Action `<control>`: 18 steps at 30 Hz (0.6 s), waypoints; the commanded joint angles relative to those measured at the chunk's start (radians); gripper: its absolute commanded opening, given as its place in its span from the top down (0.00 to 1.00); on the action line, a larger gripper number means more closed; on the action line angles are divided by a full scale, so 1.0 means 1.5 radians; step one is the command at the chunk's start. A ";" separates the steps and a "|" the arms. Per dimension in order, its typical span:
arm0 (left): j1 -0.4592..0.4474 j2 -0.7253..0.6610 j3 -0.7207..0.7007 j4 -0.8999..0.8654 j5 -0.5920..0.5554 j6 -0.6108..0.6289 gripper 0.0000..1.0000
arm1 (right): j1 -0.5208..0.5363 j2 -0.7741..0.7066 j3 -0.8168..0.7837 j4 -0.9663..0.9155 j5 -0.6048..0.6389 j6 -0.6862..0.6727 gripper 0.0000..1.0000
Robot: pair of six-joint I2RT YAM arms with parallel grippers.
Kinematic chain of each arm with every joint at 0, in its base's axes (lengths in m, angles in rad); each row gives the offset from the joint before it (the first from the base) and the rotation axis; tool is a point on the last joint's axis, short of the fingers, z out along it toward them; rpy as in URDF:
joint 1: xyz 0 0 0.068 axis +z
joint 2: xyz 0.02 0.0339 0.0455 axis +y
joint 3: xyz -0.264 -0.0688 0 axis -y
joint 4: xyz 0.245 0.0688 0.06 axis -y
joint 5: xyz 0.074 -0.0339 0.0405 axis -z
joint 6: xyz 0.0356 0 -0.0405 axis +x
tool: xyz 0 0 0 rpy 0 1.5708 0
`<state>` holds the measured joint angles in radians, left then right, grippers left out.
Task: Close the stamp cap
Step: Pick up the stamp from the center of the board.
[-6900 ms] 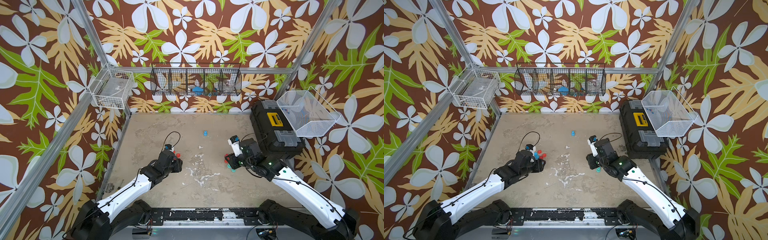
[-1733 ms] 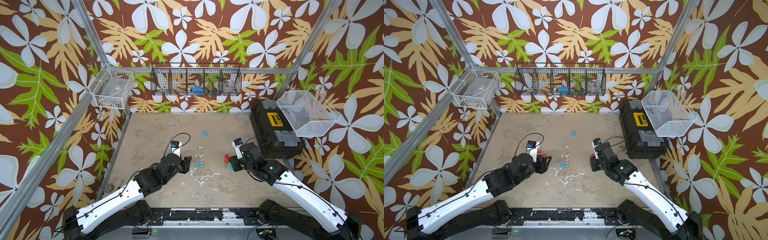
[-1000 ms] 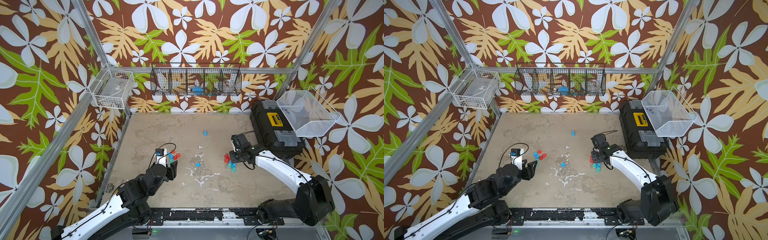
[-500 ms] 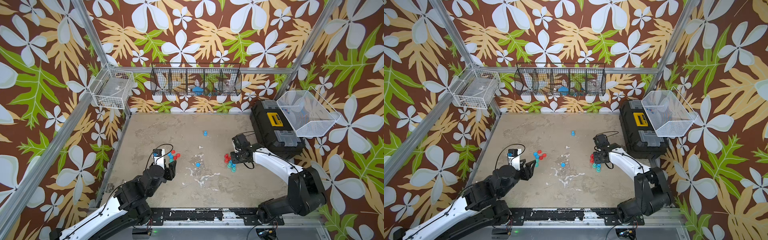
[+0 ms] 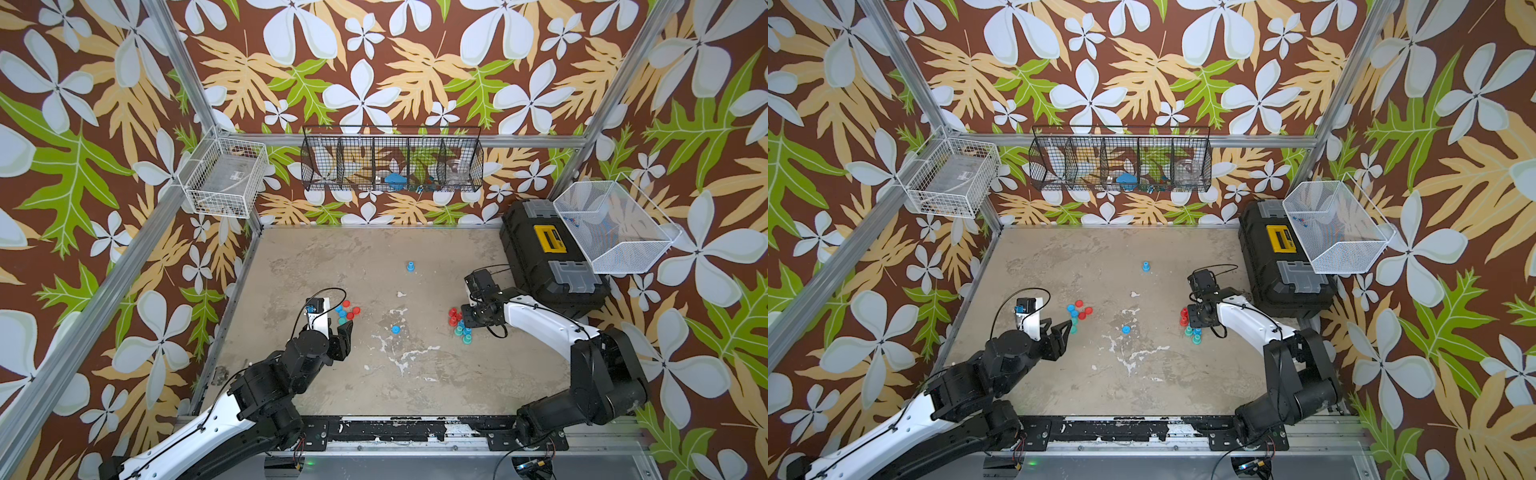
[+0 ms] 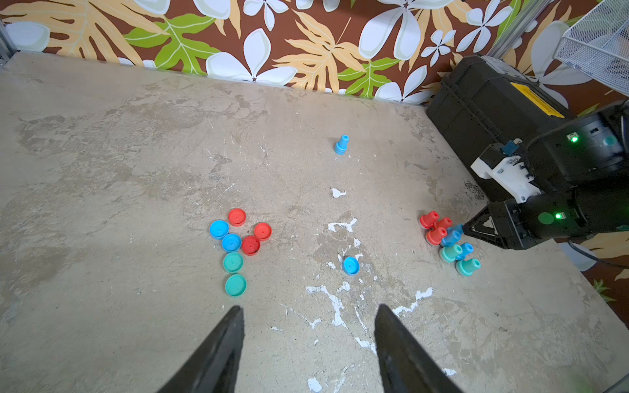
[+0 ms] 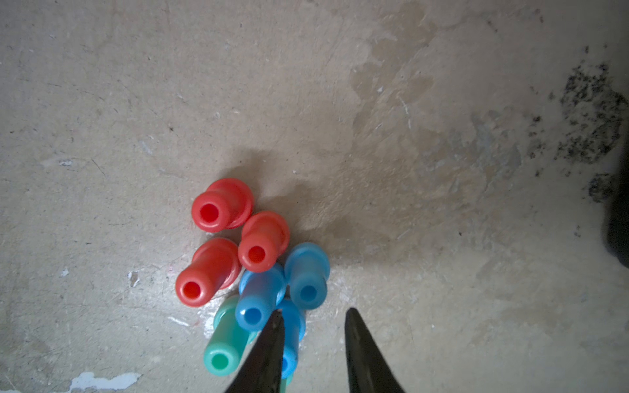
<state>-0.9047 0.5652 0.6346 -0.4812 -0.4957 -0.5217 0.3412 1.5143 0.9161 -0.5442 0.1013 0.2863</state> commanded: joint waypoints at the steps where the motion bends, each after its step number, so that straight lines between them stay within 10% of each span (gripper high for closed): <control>1: 0.001 0.001 0.001 0.004 -0.006 0.000 0.37 | -0.002 0.006 0.003 0.013 0.001 -0.003 0.68; 18: 0.001 0.003 0.001 0.002 -0.010 -0.001 0.37 | -0.003 0.040 0.015 0.022 0.000 -0.009 0.70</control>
<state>-0.9047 0.5705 0.6346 -0.4812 -0.4965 -0.5220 0.3363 1.5738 0.9371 -0.5236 0.1013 0.2802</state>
